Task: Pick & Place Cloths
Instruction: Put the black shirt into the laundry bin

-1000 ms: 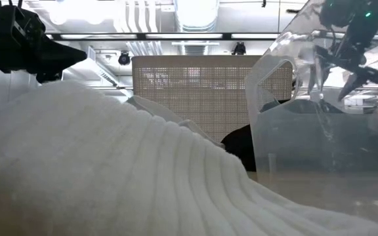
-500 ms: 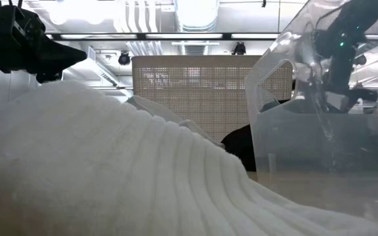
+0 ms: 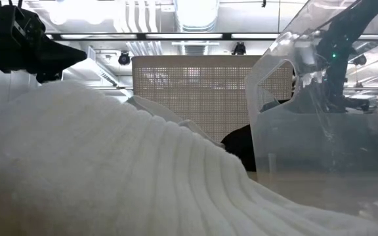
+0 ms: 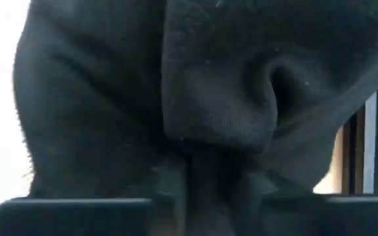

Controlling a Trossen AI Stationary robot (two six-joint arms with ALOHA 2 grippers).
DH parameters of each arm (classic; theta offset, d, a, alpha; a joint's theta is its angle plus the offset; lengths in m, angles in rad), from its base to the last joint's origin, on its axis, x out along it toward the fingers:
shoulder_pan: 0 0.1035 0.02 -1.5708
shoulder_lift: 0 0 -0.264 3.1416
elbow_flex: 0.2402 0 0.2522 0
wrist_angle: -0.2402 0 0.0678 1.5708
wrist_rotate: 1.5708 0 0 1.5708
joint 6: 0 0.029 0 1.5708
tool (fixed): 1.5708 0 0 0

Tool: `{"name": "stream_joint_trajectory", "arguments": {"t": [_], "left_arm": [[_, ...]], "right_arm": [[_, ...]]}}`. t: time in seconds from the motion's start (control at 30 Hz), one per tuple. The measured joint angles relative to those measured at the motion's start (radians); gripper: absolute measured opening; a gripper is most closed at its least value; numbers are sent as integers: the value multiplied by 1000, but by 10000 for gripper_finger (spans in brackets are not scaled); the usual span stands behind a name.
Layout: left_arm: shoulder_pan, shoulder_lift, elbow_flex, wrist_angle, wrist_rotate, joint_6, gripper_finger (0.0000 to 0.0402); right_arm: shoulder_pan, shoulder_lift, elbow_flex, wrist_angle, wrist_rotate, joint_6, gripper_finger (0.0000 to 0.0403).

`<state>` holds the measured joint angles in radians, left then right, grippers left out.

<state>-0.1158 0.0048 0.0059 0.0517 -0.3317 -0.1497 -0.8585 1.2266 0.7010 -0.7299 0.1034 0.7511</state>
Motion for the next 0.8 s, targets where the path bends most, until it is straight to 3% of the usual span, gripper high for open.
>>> {"name": "stream_joint_trajectory", "arguments": {"t": [0.07, 0.4, 0.63, 0.8], "left_arm": [[0, 0, 0, 0, 0, 0, 30], [0, 0, 0, 0, 0, 0, 30], [0, 0, 0, 0, 0, 0, 30], [0, 0, 0, 0, 0, 0, 30]], "right_arm": [[1, -29, 0, 1, -8, -17, 26], [10, -294, 81, -116, -37, -18, 16], [10, -470, 237, -203, -33, -16, 15], [10, -493, 409, -262, -33, -56, 15]]}}
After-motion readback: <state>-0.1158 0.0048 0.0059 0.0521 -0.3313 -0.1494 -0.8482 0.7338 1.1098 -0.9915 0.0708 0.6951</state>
